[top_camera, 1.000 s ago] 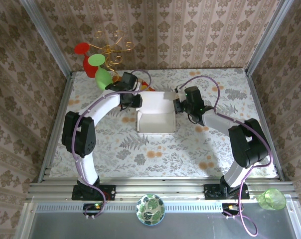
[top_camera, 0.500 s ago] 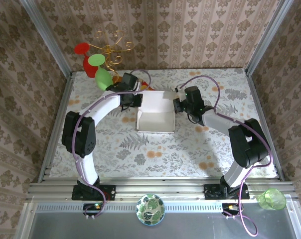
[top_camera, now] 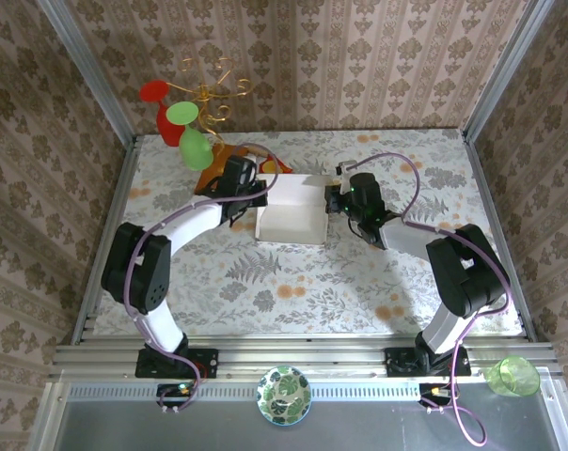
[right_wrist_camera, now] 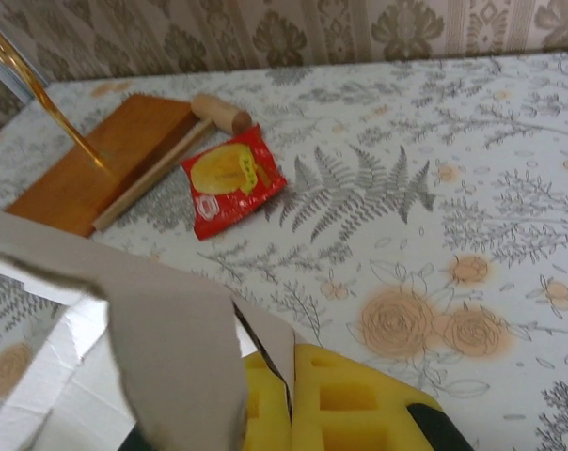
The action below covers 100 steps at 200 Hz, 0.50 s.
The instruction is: Fold the paper box
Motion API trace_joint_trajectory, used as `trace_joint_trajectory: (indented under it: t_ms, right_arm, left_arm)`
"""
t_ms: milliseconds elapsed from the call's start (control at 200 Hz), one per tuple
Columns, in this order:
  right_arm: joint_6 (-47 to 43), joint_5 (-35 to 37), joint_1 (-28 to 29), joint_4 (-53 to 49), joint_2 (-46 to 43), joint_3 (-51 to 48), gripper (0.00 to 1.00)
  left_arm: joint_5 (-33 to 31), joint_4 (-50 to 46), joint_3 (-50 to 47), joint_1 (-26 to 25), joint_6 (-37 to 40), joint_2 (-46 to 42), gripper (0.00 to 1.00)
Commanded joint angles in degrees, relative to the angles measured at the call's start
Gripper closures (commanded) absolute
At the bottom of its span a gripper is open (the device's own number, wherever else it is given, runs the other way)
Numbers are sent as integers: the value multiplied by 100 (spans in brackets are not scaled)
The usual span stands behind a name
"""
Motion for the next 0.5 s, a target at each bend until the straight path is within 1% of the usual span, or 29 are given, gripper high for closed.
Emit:
trace_joint_trajectory:
  t_ms: [0, 150, 350, 495]
  right_arm:
    - [307, 170, 10, 669, 199, -179, 100]
    - [357, 165, 14, 958, 272, -338, 100]
    - [146, 122, 9, 1049, 313, -535, 100]
    - [74, 78, 9, 1079, 242, -659, 100]
  left_arm:
    - [-25, 1359, -489, 2, -139, -307, 100]
    - [-57, 2187, -1100, -20, 0, -472, 100]
    - [-27, 3369, -1793, -38, 224, -521, 100]
    - [1, 3915, -2158, -47, 291, -572, 100]
